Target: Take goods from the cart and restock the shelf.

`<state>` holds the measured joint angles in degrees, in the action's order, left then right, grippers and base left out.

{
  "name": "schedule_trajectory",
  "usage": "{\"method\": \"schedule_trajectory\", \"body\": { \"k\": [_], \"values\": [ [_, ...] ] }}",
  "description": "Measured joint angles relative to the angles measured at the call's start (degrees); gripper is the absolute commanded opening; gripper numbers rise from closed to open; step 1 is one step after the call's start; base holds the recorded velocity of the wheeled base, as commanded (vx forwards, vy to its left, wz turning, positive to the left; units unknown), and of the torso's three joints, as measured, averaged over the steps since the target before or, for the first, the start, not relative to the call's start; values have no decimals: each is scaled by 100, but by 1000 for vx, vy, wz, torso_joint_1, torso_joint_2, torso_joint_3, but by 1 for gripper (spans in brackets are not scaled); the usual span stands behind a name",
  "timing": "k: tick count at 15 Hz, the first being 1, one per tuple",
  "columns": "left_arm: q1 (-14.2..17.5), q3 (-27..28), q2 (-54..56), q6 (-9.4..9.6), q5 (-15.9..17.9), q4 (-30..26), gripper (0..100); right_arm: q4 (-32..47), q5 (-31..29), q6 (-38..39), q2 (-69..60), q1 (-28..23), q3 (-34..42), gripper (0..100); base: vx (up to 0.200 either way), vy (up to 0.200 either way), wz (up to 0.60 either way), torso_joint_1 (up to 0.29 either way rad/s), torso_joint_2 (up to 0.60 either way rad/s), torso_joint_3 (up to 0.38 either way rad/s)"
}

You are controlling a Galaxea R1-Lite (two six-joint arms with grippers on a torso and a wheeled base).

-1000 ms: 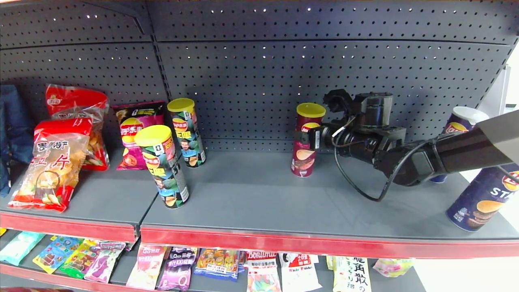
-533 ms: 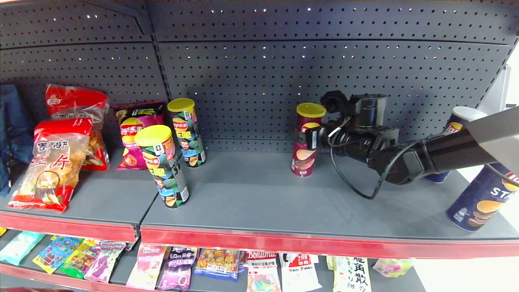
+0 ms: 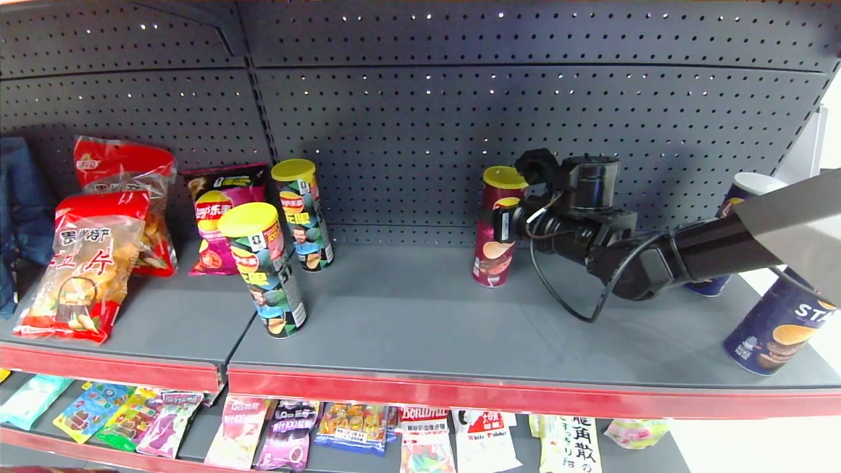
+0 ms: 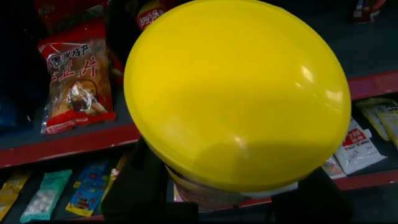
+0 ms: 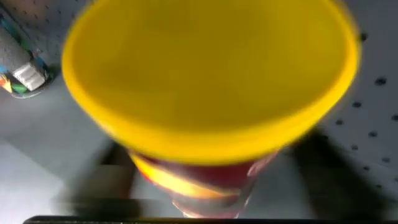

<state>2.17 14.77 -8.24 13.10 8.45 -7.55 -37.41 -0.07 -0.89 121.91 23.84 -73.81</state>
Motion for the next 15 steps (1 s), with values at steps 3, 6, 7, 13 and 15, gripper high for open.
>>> {"method": "schedule_trajectory", "body": {
  "k": [3,6,7,13,15],
  "values": [
    [2,-22,0,-2,0,-2,0,-13,-63,11,4,22,48,0,0,0,0,0,0,0],
    [2,-22,0,0,-2,-4,0,38,-272,-6,-157,79,179,0,0,0,0,0,0,0],
    [2,-9,0,0,0,0,0,61,-378,-22,-278,118,310,0,0,0,0,0,0,0],
    [-6,7,0,-5,11,-2,0,22,-1109,34,-1323,486,1453,0,0,0,0,0,0,0],
    [-6,7,0,-6,15,0,0,6,-1240,84,-1636,606,1875,0,0,0,0,0,0,0]
  ]
}}
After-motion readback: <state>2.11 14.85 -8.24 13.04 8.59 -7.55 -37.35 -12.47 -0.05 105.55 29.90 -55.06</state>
